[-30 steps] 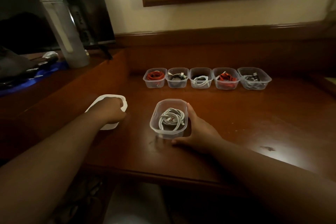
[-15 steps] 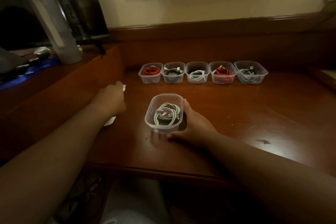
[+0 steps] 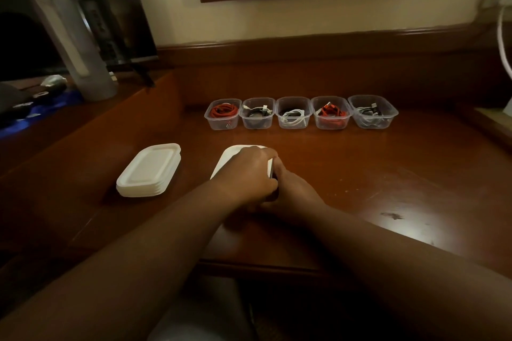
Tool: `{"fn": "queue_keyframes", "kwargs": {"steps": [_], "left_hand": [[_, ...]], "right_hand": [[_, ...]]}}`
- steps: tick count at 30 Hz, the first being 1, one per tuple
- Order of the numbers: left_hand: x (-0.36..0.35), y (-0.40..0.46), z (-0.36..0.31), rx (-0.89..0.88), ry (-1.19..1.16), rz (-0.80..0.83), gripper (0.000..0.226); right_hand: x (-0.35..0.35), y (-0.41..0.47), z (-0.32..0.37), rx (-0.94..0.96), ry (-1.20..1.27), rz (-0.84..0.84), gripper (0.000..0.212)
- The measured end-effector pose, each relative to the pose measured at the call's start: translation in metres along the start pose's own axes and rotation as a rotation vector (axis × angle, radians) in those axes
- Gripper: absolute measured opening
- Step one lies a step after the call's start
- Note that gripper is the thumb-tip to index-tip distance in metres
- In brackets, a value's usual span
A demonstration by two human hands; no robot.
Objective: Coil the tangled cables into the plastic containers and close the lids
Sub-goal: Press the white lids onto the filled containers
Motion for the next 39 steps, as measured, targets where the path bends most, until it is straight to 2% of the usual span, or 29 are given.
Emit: {"fn": "queue_keyframes", "kwargs": {"steps": [3, 5, 7, 9, 10, 12, 19, 27, 32, 36, 39], "left_hand": [[0.010, 0.005, 0.007, -0.056, -0.187, -0.102, 0.044], [0.020, 0.009, 0.017, -0.091, -0.166, -0.176, 0.035], [0.017, 0.018, 0.033, -0.046, 0.002, -0.099, 0.045], [0.001, 0.021, 0.050, 0.082, 0.127, 0.135, 0.063], [-0.008, 0.021, 0.056, 0.131, 0.125, 0.240, 0.068], [-0.021, 0.020, 0.062, 0.179, 0.081, 0.334, 0.073], [-0.030, 0.018, 0.062, 0.195, 0.146, 0.363, 0.090], [-0.033, 0.019, 0.063, 0.143, 0.176, 0.369, 0.075], [-0.029, 0.015, 0.054, 0.135, 0.170, 0.382, 0.107], [-0.027, 0.018, 0.051, 0.089, 0.222, 0.387, 0.104], [-0.025, 0.022, 0.049, 0.067, 0.298, 0.381, 0.102]], "right_hand": [[0.000, 0.000, -0.001, 0.025, 0.010, -0.012, 0.116], [0.001, 0.000, -0.001, 0.022, 0.033, -0.013, 0.122], [0.000, 0.001, -0.002, 0.008, 0.035, 0.004, 0.126], [0.000, 0.001, -0.003, 0.001, 0.017, 0.010, 0.129], [0.000, 0.001, -0.003, 0.003, 0.009, 0.009, 0.130], [-0.002, 0.002, -0.004, 0.003, 0.007, 0.018, 0.131], [-0.001, 0.001, -0.005, 0.004, 0.040, 0.030, 0.131], [-0.002, 0.000, -0.005, 0.025, 0.013, -0.006, 0.117], [-0.003, 0.001, -0.005, 0.002, -0.066, 0.028, 0.115], [-0.003, 0.002, -0.004, 0.017, -0.140, 0.039, 0.113], [0.000, 0.001, -0.006, 0.033, -0.040, 0.031, 0.110]]}}
Point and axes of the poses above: each hand's wrist, its own y-axis towards the middle knuckle, its own x-axis out of the back of the hand, z = x × y, the point moved 6 cm from there along y, towards the middle knuckle, and after that the axes turned 9 degrees about -y, right-handed, at the moved point
